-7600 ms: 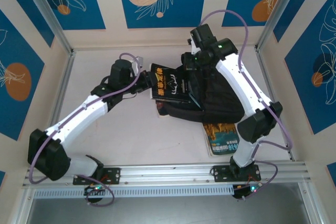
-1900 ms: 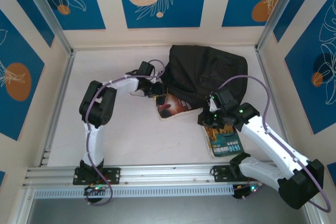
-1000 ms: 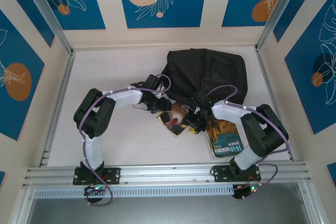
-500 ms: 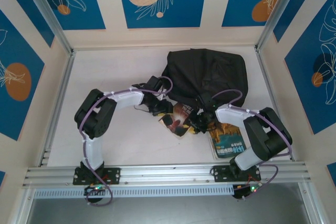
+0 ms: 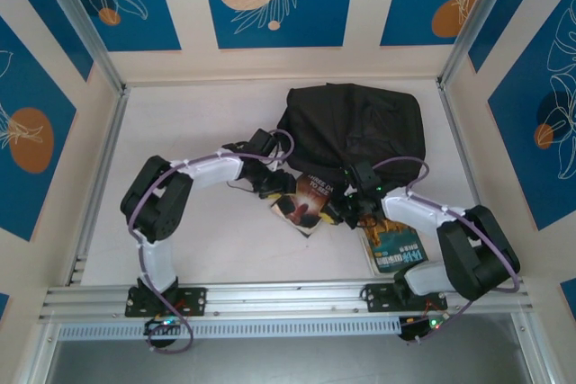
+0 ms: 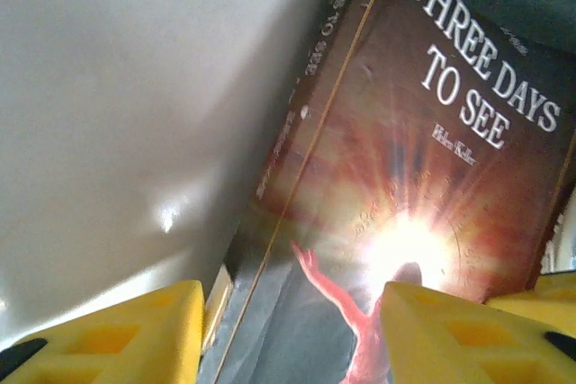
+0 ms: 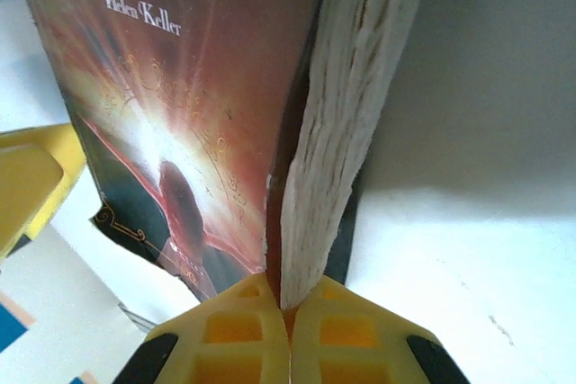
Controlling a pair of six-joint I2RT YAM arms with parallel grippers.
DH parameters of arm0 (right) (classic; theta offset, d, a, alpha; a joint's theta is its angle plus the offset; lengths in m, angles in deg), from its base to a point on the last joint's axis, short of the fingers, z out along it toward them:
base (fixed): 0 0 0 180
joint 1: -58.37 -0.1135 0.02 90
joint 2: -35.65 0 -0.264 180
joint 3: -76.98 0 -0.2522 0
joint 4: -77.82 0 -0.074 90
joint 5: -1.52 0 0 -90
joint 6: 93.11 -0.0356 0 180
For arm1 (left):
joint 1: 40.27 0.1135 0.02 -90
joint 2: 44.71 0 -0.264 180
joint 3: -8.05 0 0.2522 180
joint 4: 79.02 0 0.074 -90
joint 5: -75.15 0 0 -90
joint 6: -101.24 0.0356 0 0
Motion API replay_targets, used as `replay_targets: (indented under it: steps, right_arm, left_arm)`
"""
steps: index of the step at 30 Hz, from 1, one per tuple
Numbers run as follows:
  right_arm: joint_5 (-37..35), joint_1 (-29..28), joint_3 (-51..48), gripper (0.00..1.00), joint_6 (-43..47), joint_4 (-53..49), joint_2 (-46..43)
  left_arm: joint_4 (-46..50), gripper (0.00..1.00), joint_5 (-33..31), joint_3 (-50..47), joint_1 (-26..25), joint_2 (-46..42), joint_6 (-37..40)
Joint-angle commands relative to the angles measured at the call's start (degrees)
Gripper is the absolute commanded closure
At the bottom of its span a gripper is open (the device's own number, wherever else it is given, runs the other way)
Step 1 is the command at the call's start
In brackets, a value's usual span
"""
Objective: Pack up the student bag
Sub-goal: Move the book to the bottom-center of the table.
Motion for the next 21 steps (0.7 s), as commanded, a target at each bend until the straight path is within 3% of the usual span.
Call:
replay_targets:
  steps: [1,5,13,21]
  right_arm:
    - [0.38,1.59,-0.24,1.00,-2.09,5.81,-3.09]
    - [3.30,2.34,-1.06,1.00,-1.39,5.72,-4.43]
    - [8.12,2.21,-5.28,1.00,6.69,-0.68,-9.35]
    - [11.17,-1.69,-8.31,1.00,14.66,-7.89,-9.28]
  left_arm:
    - [3.47,0.46,2.71,-3.06,1.50,-4.31,-1.70]
    - [2.34,0.45,5.65,-5.05,1.46,-5.46,-0.29]
    - [7.39,0.44,2.48,-4.15,1.90,-6.39,3.07]
    - [5.48,0.44,6.12,-4.88,0.54,-2.48,1.99]
